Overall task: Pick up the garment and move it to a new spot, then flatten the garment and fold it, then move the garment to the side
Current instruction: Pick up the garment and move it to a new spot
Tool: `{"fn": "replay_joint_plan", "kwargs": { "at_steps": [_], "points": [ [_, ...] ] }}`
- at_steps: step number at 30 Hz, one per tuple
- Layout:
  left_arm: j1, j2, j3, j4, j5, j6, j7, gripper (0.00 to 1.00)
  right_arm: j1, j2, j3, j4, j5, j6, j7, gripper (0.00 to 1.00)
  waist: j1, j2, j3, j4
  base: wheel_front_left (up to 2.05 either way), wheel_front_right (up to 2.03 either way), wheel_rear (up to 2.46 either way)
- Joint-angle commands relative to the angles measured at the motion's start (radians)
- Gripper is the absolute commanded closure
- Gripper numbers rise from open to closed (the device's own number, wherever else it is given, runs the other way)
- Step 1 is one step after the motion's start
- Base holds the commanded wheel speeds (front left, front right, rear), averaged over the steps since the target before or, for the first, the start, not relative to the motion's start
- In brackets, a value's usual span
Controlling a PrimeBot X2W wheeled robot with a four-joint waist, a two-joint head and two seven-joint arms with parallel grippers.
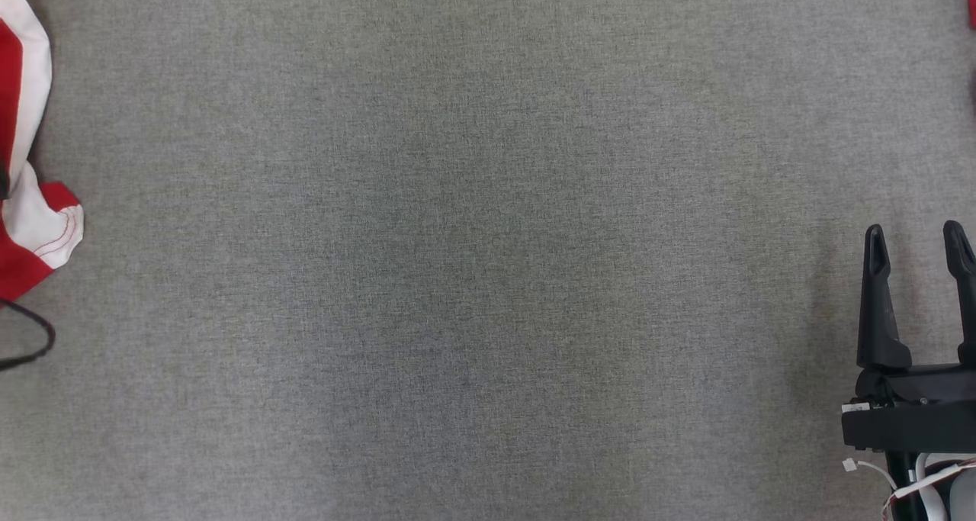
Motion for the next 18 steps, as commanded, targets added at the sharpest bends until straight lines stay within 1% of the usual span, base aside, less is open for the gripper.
{"fn": "replay_joint_plan", "kwargs": {
  "at_steps": [1,6,10,11,12,13,18],
  "points": [
    [-0.021,0.011,-0.019,0.024,-0.034,0.003,0.047,0.0,-0.004,0.001,-0.005,-0.008,-0.005,-0.003,0.004,0.0,-0.0001,-0.0002,-0.003,-0.001,0.0,0.0,0.0],
    [-0.03,0.024,-0.076,0.087,-0.089,0.003,0.185,0.0,-0.003,0.003,-0.006,-0.016,-0.007,-0.003,0.013,0.0,-0.0001,-0.0002,-0.01,-0.002,0.0,0.0,0.0],
    [-0.027,0.023,-0.115,0.103,-0.118,0.002,0.224,0.0,-0.011,0.003,-0.002,-0.019,-0.006,-0.003,0.019,0.0,-0.0001,-0.0002,-0.01,-0.004,0.0,0.0,0.0],
    [-0.026,0.025,-0.126,0.099,-0.12,0.002,0.217,0.57,-0.014,0.001,0.0,-0.02,-0.006,-0.003,0.02,0.0,-0.0001,-0.0002,-0.01,-0.006,0.0,0.0,0.0],
    [-0.023,0.03,-0.134,0.093,-0.124,0.002,0.199,1.0,-0.016,0.0,0.001,-0.023,-0.006,-0.003,0.021,0.0,-0.0001,-0.0002,-0.009,-0.007,0.0,0.0,0.0],
    [-0.023,0.03,-0.134,0.093,-0.124,0.002,0.199,1.0,-0.016,0.0,0.001,-0.023,-0.006,-0.003,0.021,0.0,-0.0001,-0.0002,-0.009,-0.007,0.0,0.0,0.0],
    [-0.023,0.051,-0.161,0.098,-0.123,0.003,0.117,1.0,-0.015,0.003,-0.005,-0.022,-0.007,-0.003,0.023,0.0,-0.0001,-0.0002,-0.017,-0.003,0.0,0.0,0.0]
  ]
}}
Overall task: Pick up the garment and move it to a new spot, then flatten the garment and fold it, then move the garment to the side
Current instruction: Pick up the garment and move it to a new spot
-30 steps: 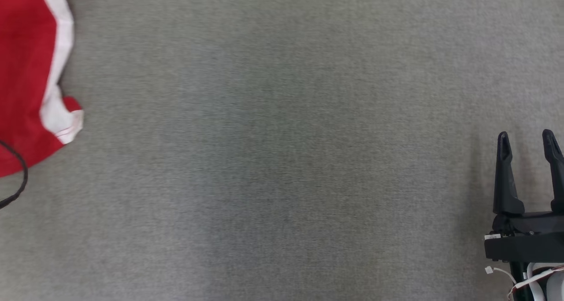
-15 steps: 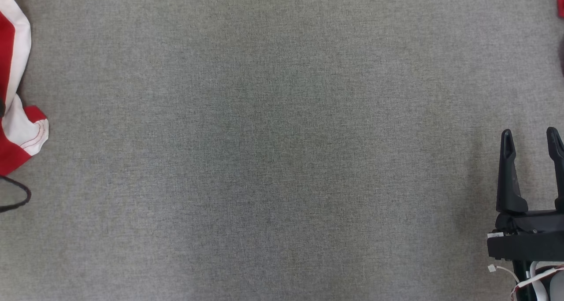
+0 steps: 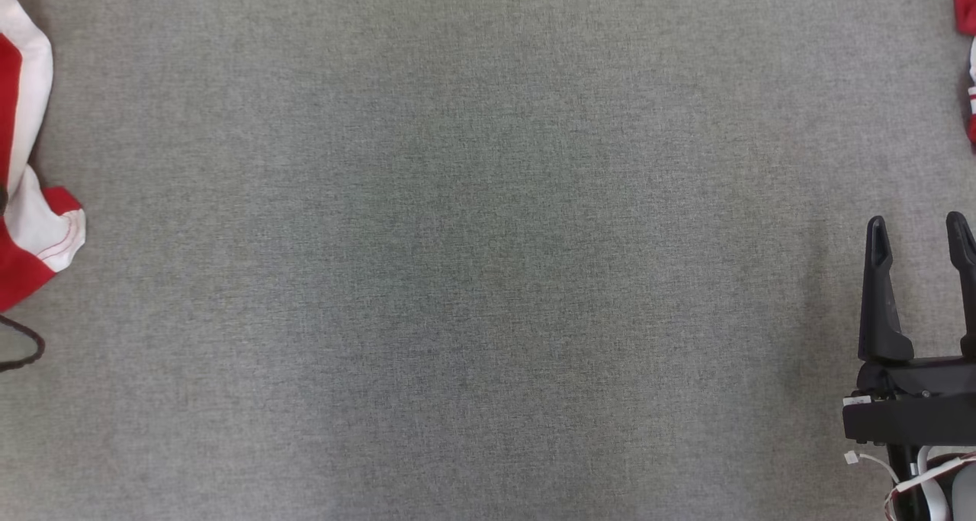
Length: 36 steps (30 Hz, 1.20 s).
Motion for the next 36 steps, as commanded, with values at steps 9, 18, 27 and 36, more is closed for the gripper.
{"fn": "replay_joint_plan", "kwargs": {
  "at_steps": [9,18,27,36],
  "points": [
    [-0.047,0.021,-0.033,-0.004,0.045,0.008,-0.233,1.0,-0.008,0.008,0.02,0.049,0.019,-0.003,-0.018,0.0,0.0001,0.0,-0.082,0.033,0.0,0.0,0.0],
    [-0.142,0.003,-0.096,-0.084,0.098,0.004,-0.388,1.0,-0.005,0.028,0.052,0.145,0.047,-0.003,-0.057,0.0,0.0001,0.0,-0.206,0.045,0.0,0.0,0.0],
    [-0.226,-0.087,-0.226,-0.296,0.086,0.002,-0.386,1.0,0.006,0.06,0.068,0.243,0.08,-0.003,-0.107,0.0,0.0001,0.0,-0.295,-0.049,0.0,0.0,0.0],
    [-0.197,-0.194,-0.338,-0.496,0.023,0.003,-0.321,1.0,0.003,0.083,0.078,0.294,0.095,-0.003,-0.127,0.0,0.0001,0.0,-0.324,-0.184,0.0,0.0,0.0]
  ]
}}
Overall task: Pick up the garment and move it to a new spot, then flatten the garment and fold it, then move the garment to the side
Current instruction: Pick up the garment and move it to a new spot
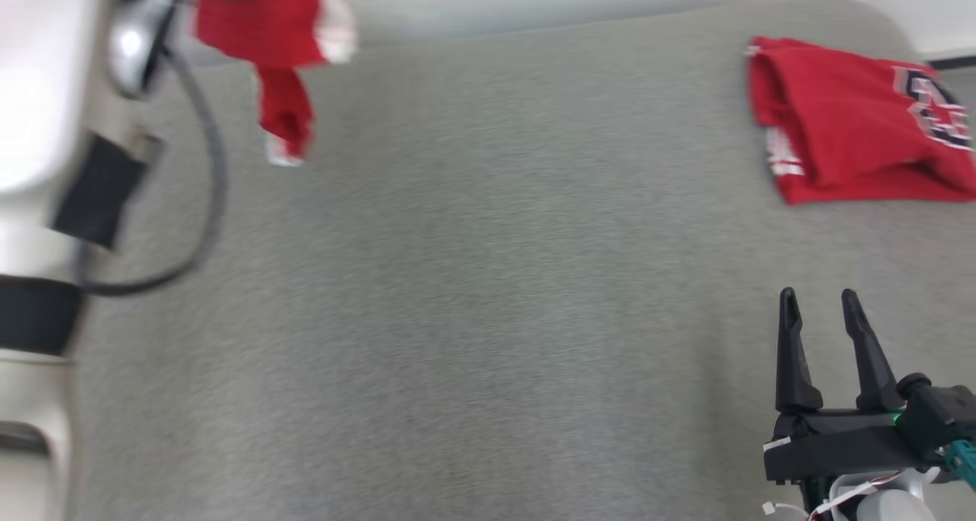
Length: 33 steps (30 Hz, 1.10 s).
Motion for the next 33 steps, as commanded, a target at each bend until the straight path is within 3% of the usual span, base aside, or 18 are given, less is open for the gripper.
{"fn": "replay_joint_plan", "kwargs": {
  "at_steps": [1,7,13,21,29,31,33],
  "points": [
    [0.033,-0.019,-0.014,-0.029,-0.014,0.002,0.009,1.0,0.003,0.005,-0.001,0.007,0.011,-0.003,-0.006,0.0,0.0001,0.0,-0.028,-0.081,0.0,0.0,0.0],
    [0.134,-0.062,-0.026,-0.133,-0.048,0.035,0.03,1.0,0.01,0.011,0.001,0.021,0.016,-0.003,-0.009,0.0,0.0001,0.0,-0.029,-0.134,0.0,0.0,0.0],
    [0.354,-0.06,-0.044,-0.251,-0.087,0.091,0.048,1.0,0.024,0.015,-0.009,0.008,0.02,-0.003,-0.01,0.0,0.0001,0.0,-0.021,-0.151,0.0,0.0,0.0],
    [0.679,-0.061,-0.06,-0.265,-0.143,0.157,-0.006,1.0,0.012,0.016,-0.011,0.008,0.019,-0.003,-0.01,0.0,0.0001,0.0,-0.006,-0.125,0.0,0.0,0.0],
    [0.859,-0.092,-0.105,-0.209,-0.161,0.155,-0.085,1.0,0.014,0.01,-0.01,0.022,0.003,-0.003,-0.01,0.0,0.0001,0.0,-0.034,-0.069,0.0,0.0,0.0],
    [0.871,-0.1,-0.113,-0.21,-0.154,0.15,-0.116,0.0,0.019,0.003,-0.008,0.026,0.002,-0.003,-0.01,0.0,0.0001,0.0,-0.049,-0.052,0.0,0.0,0.0],
    [0.871,-0.106,-0.104,-0.222,-0.15,0.151,-0.146,0.0,0.026,-0.001,-0.007,0.027,-0.001,-0.003,-0.01,0.0,0.0001,0.0,-0.065,-0.033,0.0,0.0,0.0]
  ]
}}
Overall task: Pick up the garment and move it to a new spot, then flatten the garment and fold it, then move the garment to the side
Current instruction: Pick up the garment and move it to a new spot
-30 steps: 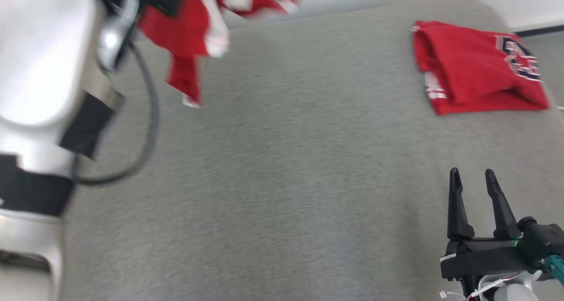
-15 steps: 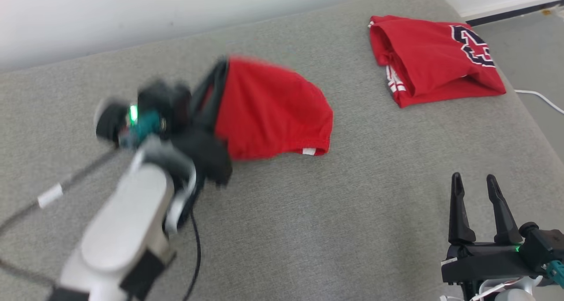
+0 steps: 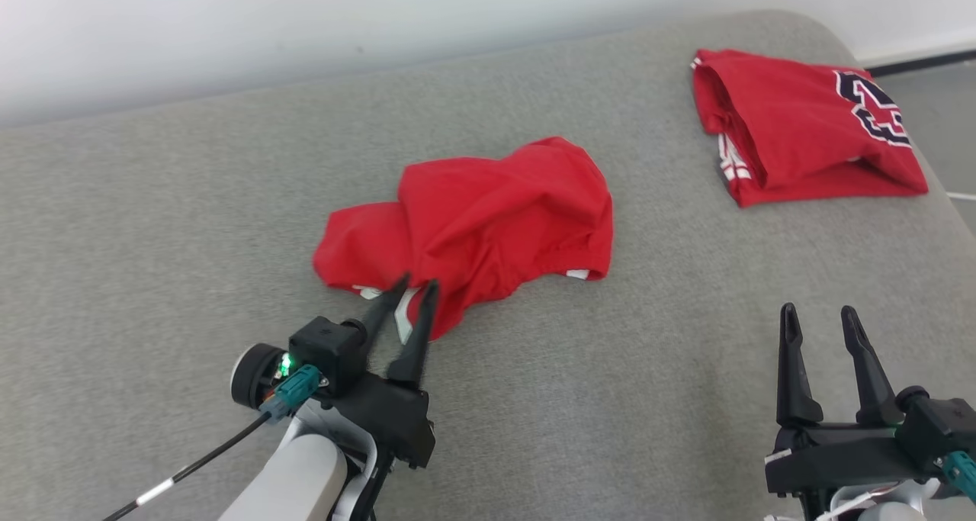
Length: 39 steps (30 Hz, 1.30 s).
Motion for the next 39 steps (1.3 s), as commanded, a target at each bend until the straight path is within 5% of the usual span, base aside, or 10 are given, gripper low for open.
{"fn": "replay_joint_plan", "kwargs": {
  "at_steps": [1,19,28,39],
  "points": [
    [0.009,-0.002,0.013,-0.016,0.011,0.004,-0.027,0.0,0.015,-0.01,-0.001,0.0,-0.011,-0.003,-0.004,0.0,-0.0001,0.0,-0.04,0.042,0.0,0.0,0.0],
    [0.221,0.066,0.321,-0.262,0.146,0.066,-0.059,0.0,0.064,-0.031,-0.007,-0.003,-0.012,-0.003,-0.001,0.0,-0.0001,0.0,-0.144,0.19,0.0,0.0,0.0],
    [0.402,0.054,0.447,-0.32,0.191,0.01,-0.059,0.0,0.089,-0.037,-0.009,-0.017,-0.01,-0.003,0.011,0.0,-0.0001,0.0,-0.177,0.237,0.0,0.0,0.0],
    [0.533,-0.029,0.595,-0.316,0.253,-0.081,-0.059,0.0,0.114,-0.04,0.007,-0.023,0.001,-0.003,0.021,0.0,-0.0001,0.0,-0.193,0.241,0.0,0.0,0.0]
  ]
}}
